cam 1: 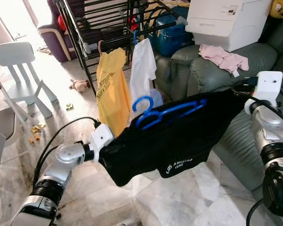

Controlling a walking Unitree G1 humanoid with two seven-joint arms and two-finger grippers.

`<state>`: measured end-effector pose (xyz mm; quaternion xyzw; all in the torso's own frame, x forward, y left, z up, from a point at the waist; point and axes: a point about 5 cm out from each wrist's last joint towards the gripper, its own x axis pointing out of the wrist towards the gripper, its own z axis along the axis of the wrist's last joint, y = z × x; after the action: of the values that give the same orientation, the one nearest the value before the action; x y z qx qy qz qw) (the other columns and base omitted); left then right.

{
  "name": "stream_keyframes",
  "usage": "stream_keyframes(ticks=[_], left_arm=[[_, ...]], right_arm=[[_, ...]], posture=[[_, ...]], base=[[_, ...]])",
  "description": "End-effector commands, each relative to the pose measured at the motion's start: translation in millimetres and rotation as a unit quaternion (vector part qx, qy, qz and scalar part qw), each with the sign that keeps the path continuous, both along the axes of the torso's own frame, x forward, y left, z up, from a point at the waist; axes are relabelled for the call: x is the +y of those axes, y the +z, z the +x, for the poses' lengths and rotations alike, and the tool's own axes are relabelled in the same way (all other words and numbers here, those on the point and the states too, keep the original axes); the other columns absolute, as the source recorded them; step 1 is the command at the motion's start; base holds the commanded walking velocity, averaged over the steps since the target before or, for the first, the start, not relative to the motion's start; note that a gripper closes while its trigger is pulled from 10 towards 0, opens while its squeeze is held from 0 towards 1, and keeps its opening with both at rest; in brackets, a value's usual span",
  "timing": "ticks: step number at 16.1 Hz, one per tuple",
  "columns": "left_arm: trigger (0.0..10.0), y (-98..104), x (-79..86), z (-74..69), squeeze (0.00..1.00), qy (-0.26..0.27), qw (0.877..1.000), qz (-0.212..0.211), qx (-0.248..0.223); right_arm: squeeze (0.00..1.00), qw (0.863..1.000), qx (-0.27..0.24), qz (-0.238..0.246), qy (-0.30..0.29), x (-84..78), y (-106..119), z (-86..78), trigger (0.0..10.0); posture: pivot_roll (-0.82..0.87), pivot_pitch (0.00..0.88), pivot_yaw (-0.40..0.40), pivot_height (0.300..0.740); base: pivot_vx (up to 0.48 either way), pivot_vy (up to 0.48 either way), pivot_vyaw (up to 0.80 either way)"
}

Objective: Hang hanger

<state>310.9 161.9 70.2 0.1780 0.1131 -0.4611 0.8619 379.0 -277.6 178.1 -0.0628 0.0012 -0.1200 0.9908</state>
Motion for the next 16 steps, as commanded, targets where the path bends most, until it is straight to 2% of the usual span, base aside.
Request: stream_keyframes(ticks=[1,2,3,4,5,7,9,10,11,12,14,15,16], left_arm=[[0.0,-2,1.9,1.9,0.0,0.012,1.0,0.019,-0.009],[0.0,-3,-4.2,2.2,0.0,0.012,1.0,0.012,-0.009],[0.0,-5,-15.1,3.8,0.0,0.019,1.0,0.01,-0.011],[0.0,-8,-25.2,8.8,0.0,0.054,0.998,0.013,-0.018],[0.0,-7,-30.6,13.0,0.0,0.081,0.996,0.008,-0.024],[0.0,-5,-40.5,21.7,0.0,0.15,0.988,-0.022,-0.022],[0.0,-2,-43.0,29.6,0.0,0.223,0.973,-0.049,-0.015],[0.0,-1,-41.6,32.4,0.0,0.249,0.967,-0.055,-0.016],[0.0,1,-37.8,36.4,0.0,0.289,0.955,-0.068,-0.016],[0.0,3,-32.6,40.0,0.0,0.327,0.941,-0.082,-0.013],[0.0,6,-23.5,43.8,0.0,0.373,0.922,-0.098,-0.006],[0.0,7,-18.5,45.3,0.0,0.393,0.914,-0.105,-0.004],[0.0,11,-12.5,48.3,0.0,0.416,0.902,-0.117,-0.002]], right_arm=[[0.0,0.999,-0.04,0.011,0.007,6.3,18,6.2,0.0],[0.0,0.999,-0.043,0.016,0.018,13.6,18,8.2,0.0],[0.0,0.998,-0.049,0.027,0.041,29.4,17,12.0,0.0],[0.0,0.996,-0.053,0.044,0.063,46.7,15,15.7,0.0],[0.0,0.994,-0.055,0.053,0.078,57.0,15,17.4,0.0],[0.0,0.99,-0.061,0.069,0.108,77.1,16,20.6,0.0],[0.0,0.982,-0.068,0.086,0.154,97.3,18,22.7,0.0],[0.0,0.98,-0.068,0.091,0.166,101.8,18,22.6,0.0],[0.0,0.974,-0.067,0.102,0.192,109.5,16,21.5,0.0],[0.0,0.966,-0.063,0.11,0.225,118.2,11,18.6,0.0],[0.0,0.949,-0.048,0.128,0.283,132.0,2,13.1,0.0],[0.0,0.935,-0.055,0.156,0.315,139.4,2,9.6,0.0],[0.0,0.912,-0.053,0.176,0.368,152.5,-1,2.4,0.0]], posture=[[-0.15,0.0,0.082,0.74],[-0.15,0.0,0.083,0.74],[-0.15,0.0,0.085,0.74],[-0.15,0.0,0.085,0.74],[-0.15,0.0,0.085,0.74],[-0.15,0.0,0.083,0.74],[-0.15,0.0,0.083,0.74],[-0.15,0.0,0.083,0.74],[-0.14,0.0,0.077,0.74],[-0.14,0.0,0.079,0.74],[-0.14,0.0,0.088,0.74],[-0.14,0.0,0.092,0.74],[-0.14,0.0,0.09,0.74]], base=[[0.0,0.0,0.0],[0.0,0.0,0.0],[0.0,0.0,0.0],[0.0,0.0,0.0],[0.0,0.0,0.0],[0.0,0.0,0.0],[0.0,0.0,0.0],[0.0,0.0,0.0],[0.0,0.0,0.0],[0.0,0.0,0.0],[0.0,0.0,0.0],[0.0,0.0,0.0],[0.0,0.0,0.0]])
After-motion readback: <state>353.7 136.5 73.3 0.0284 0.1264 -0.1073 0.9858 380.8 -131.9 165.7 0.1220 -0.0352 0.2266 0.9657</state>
